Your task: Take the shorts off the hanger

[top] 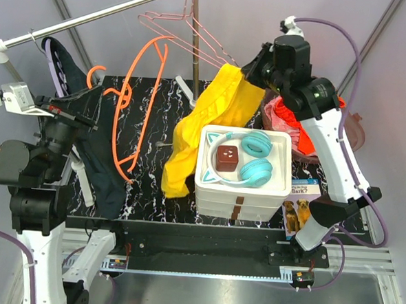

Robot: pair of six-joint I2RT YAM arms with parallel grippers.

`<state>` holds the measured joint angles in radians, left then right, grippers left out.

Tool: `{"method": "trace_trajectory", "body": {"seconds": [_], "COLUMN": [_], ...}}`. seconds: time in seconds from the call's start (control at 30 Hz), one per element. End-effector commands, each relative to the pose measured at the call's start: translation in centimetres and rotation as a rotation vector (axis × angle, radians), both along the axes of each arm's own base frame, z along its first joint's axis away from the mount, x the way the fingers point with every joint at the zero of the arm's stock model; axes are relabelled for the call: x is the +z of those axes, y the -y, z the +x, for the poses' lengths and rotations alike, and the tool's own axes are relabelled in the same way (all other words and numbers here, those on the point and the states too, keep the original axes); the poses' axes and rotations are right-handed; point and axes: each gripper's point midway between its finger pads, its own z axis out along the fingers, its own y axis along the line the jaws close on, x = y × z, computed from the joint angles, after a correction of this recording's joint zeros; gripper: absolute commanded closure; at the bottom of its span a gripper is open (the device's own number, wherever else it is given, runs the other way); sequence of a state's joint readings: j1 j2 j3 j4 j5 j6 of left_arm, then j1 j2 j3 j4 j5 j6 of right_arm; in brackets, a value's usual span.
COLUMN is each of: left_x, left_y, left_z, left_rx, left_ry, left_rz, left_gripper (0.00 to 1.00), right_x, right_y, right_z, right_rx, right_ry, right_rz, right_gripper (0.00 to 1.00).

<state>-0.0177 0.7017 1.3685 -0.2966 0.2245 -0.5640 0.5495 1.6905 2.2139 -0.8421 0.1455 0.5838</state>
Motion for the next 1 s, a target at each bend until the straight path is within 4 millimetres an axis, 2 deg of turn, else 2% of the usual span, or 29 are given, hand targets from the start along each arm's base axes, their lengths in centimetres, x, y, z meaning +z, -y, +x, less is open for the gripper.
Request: {"method": "trace_trajectory", "body": {"seconds": [0.0,0.07,0.13,0.33,0.47,0.53,0.57,0.7,0.73,0.8,0.83,0.97], "left_x": [0.5,0.8,1.1,1.5,0.9,0.7,1.0,1.2,1.2,2.0,2.1,2.1], "left_y": [0.1,0.0,0.0,0.4,0.7,0.8,0.8,0.6,0.6,0.4,0.3,0.6], "left_z": [-0.6,-0.9,-1.3,-2.4,-2.8,-2.9,-3.2,-3.1,-3.3,-3.3,-3.4,-2.9], "left_rx": [0.005,0.009,0.017,-0.003,-0.022,-0.028,-0.023,-0.004,-0.003,0.012,0.017,0.004], "left_ry": [0.013,0.023,0.028,0.030,0.011,0.002,0.015,0.012,0.008,0.030,0.035,0.040], "left_rz": [0.061,0.083,0.112,0.173,0.194,0.214,0.235,0.306,0.322,0.362,0.374,0.412], "left_gripper": [1.00,1.00,1.00,1.00,1.00,1.00,1.00,1.00,1.00,1.00,1.00,1.00], "right_x": [5.7,7.0,6.9,9.6,14.5,16.2,18.0,21.4,22.8,24.1,25.6,28.3], "right_y": [6.3,7.4,8.6,13.9,15.7,16.5,17.2,19.7,20.4,21.3,21.7,23.6], "right_z": [0.2,0.1,0.6,2.1,2.1,1.9,1.7,0.9,0.2,-0.4,-0.9,-2.1], "right_rx": [-0.257,-0.288,-0.331,-0.459,-0.497,-0.517,-0.550,-0.666,-0.695,-0.740,-0.761,-0.857], "right_ry": [0.123,0.156,0.161,0.229,0.389,0.457,0.519,0.643,0.692,0.742,0.800,0.921], "right_rz": [0.014,0.006,-0.028,-0.023,0.003,-0.029,-0.011,-0.028,-0.011,-0.039,-0.022,-0.058], "right_gripper": [1.00,1.00,1.00,1.00,1.00,1.00,1.00,1.00,1.00,1.00,1.00,1.00]}}
